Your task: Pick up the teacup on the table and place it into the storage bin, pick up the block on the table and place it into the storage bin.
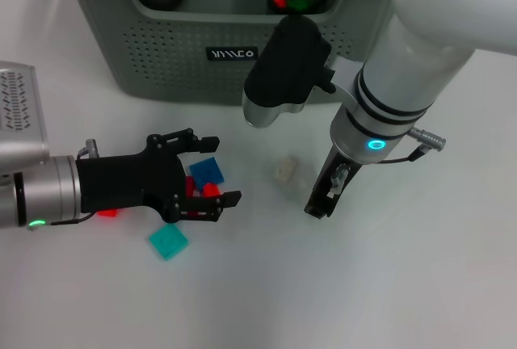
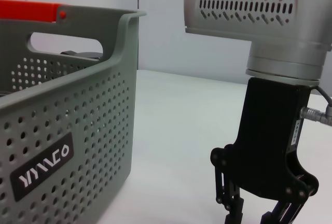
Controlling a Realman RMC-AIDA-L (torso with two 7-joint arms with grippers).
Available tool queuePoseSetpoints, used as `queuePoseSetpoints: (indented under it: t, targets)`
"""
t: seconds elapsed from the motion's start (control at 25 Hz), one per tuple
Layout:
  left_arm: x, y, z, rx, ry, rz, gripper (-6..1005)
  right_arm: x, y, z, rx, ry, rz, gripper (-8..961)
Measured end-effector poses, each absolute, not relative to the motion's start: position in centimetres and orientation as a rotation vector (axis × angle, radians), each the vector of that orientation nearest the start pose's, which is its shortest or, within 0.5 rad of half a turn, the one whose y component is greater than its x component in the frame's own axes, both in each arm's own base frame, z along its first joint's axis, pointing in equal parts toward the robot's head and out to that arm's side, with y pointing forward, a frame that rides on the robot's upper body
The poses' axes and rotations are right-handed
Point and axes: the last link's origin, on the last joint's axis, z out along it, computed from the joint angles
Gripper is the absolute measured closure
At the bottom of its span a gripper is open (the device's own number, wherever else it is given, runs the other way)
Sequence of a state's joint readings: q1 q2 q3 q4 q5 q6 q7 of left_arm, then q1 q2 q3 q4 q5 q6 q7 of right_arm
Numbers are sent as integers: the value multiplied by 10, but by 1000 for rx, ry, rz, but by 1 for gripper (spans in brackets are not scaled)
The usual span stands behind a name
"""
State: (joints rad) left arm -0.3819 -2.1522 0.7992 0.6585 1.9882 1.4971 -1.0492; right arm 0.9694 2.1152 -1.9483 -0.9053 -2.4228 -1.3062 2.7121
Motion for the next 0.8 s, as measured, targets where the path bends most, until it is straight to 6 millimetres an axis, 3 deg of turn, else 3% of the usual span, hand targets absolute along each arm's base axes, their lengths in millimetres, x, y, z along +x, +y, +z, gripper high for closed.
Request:
queuePoseSetpoints:
  t: [0.4, 0.52, 0.68, 0.8]
  targets:
    - [-288, 282, -43, -2765, -355, -592, 111, 129, 339, -128, -2781, 560, -894, 620]
    - [-288, 282, -43, -2765, -355, -592, 111, 125, 340, -127, -2783, 555, -878, 682]
    - [-288, 282, -42, -2762, -358, -596, 111, 107, 339, -114, -2811, 545, -828, 745]
    - [-289, 281, -41, -2760, -361, -599, 111, 77, 347, -82, -2821, 550, -688, 746]
